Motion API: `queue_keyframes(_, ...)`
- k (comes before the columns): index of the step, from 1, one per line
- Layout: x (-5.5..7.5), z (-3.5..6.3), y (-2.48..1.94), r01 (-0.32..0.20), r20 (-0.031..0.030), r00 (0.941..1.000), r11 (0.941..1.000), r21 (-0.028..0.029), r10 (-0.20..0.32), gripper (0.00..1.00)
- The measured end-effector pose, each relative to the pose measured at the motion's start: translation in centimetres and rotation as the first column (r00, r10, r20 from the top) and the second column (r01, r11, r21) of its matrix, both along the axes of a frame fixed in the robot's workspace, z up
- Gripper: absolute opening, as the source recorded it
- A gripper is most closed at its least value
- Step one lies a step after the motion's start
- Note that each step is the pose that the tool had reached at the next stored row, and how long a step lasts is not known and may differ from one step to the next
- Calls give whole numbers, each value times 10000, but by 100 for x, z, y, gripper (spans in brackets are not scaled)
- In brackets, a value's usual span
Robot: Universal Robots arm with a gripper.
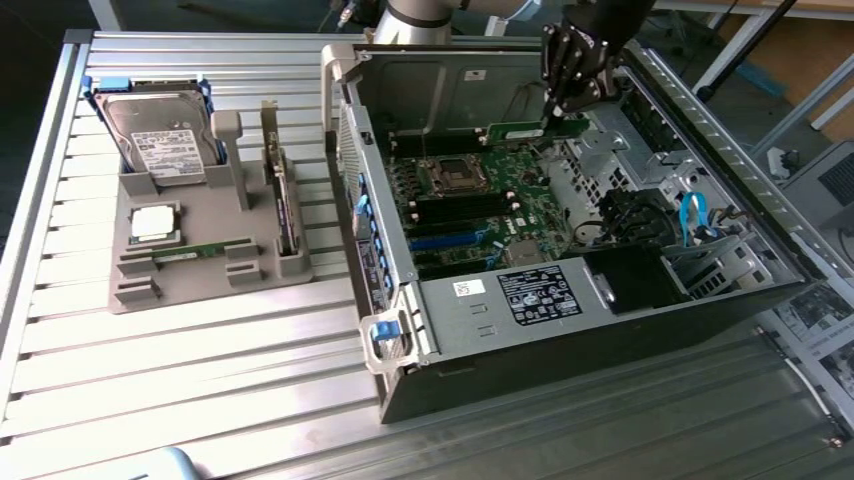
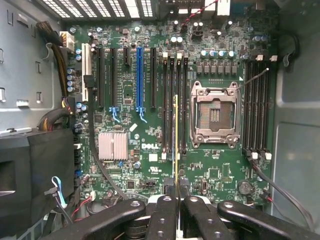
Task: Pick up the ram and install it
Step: 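Insert the ram into the slot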
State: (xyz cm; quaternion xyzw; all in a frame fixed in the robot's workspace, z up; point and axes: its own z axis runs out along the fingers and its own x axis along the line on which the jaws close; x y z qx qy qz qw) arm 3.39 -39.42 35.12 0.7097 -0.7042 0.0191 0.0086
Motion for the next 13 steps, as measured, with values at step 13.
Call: queue_keyframes(13,-11,-42,0,0,0,10000,10000,-6,0,12)
